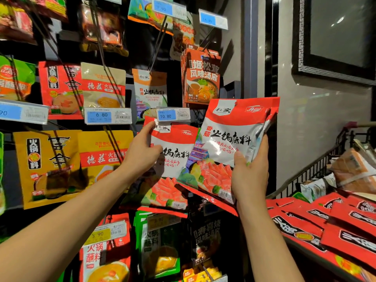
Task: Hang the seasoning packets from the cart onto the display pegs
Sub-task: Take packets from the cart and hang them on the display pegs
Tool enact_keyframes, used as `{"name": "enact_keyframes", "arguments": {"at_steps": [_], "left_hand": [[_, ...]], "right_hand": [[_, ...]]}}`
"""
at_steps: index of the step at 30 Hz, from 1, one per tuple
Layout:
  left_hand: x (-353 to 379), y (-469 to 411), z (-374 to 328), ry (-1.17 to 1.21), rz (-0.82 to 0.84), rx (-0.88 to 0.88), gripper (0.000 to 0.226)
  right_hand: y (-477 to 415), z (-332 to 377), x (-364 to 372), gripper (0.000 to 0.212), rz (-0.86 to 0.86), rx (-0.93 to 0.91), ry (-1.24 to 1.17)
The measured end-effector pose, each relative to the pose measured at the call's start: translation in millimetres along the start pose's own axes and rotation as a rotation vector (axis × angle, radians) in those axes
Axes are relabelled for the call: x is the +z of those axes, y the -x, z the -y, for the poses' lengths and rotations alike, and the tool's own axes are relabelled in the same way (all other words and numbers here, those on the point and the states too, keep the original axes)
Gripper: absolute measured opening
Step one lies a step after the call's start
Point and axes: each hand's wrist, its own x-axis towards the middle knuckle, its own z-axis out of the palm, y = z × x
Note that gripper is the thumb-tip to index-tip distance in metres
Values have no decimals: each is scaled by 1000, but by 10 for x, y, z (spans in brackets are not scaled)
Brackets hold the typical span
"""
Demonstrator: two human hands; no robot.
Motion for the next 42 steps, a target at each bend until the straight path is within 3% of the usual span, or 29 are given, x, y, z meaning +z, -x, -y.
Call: {"name": "enact_keyframes", "arguments": {"at_steps": [16,20,23,25,28,32,37,40,42], "left_hand": [[83,-290,134,-51,7,-156,77],[176,-304,265,-275,-24,-130,77],[202,-297,336,-470,43,-156,80],[193,-251,242,-499,25,-194,69],[165,-25,-118,-152,-25,-45,44],[160,267,-535,381,273,-28,34],[208,381,-444,477,228,-1,51],[190,388,-328,529,174,-27,53],[164,374,-261,563,152,-69,53]], "right_hand": [[-9,-15,-14,70,11,-19,2],[-5,-10,-14,71,30,-14,-3],[16,-2,-5,73,43,-11,-13],[26,-8,4,74,58,-5,-30],[22,-17,33,73,133,9,-87],[51,9,54,71,287,24,-180],[127,23,63,70,389,15,-194],[157,59,55,48,414,13,-239],[170,81,57,45,425,64,-273]]}}
